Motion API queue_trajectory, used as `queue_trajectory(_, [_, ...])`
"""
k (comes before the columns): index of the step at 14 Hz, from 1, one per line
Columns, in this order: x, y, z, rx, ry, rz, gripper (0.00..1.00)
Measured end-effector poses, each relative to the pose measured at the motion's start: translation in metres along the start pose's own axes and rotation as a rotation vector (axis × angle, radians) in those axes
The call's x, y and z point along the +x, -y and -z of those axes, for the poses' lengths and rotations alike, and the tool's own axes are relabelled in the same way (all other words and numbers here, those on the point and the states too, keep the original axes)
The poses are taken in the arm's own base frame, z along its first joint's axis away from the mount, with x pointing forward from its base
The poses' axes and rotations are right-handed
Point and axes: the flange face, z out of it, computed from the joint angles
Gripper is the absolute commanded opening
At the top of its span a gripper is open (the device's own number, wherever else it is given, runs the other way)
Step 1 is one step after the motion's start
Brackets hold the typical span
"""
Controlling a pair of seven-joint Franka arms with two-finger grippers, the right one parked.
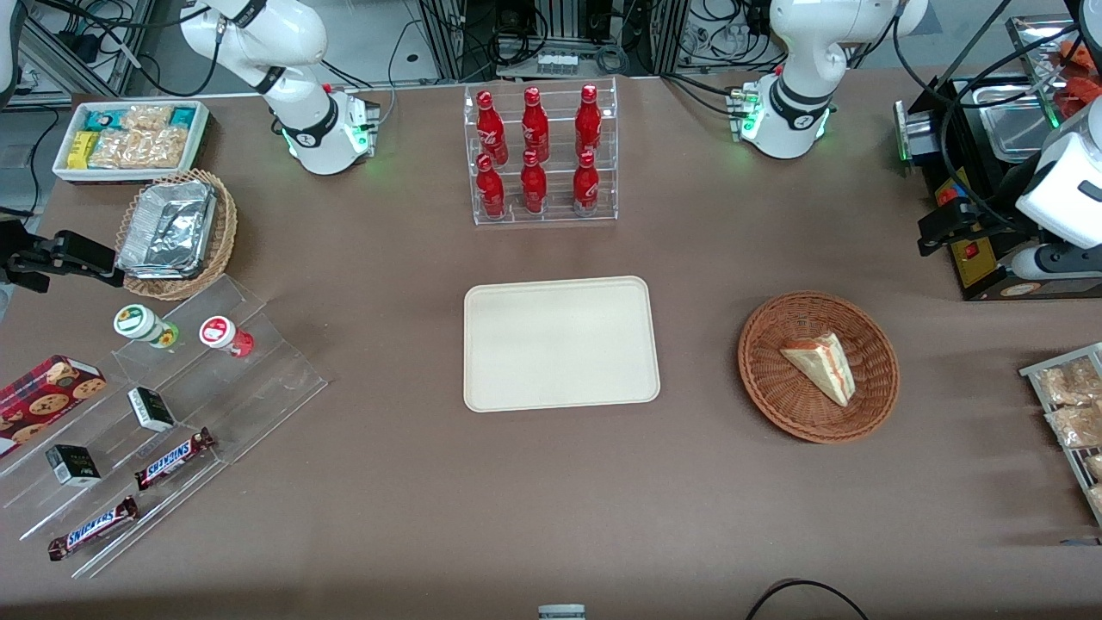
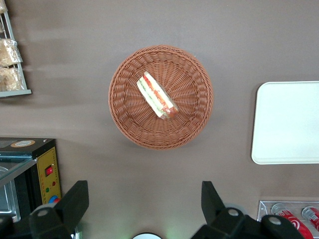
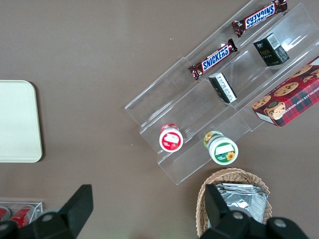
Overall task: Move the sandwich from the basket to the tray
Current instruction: 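Move the left gripper down over the wrapped sandwich in the wicker basket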
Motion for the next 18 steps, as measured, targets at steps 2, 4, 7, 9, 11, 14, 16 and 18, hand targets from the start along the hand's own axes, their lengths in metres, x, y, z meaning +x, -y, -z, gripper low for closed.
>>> queue_trajectory(2, [0.0, 0.0, 0.0, 0.0, 0.001, 0.0, 1.0])
queue_trajectory(4, [0.001, 0.0, -0.002, 0.005, 0.003, 0.0, 1.0])
queue_trajectory(7, [0.019, 0.0, -0.028, 0.071, 0.036, 0.001, 1.0])
queue_trajectory(9, [0.035, -0.007, -0.049, 0.081, 0.039, 0.012, 1.0])
queue_trajectory(11, [0.046, -0.009, -0.069, 0.082, 0.041, 0.02, 1.0])
queue_trajectory(14, [0.056, -0.008, -0.112, 0.078, 0.014, 0.085, 1.0])
queue_trajectory(16, [0.058, -0.009, -0.148, 0.072, -0.013, 0.145, 1.0])
queue_trajectory(18, [0.058, -0.011, -0.183, 0.06, -0.048, 0.222, 1.0])
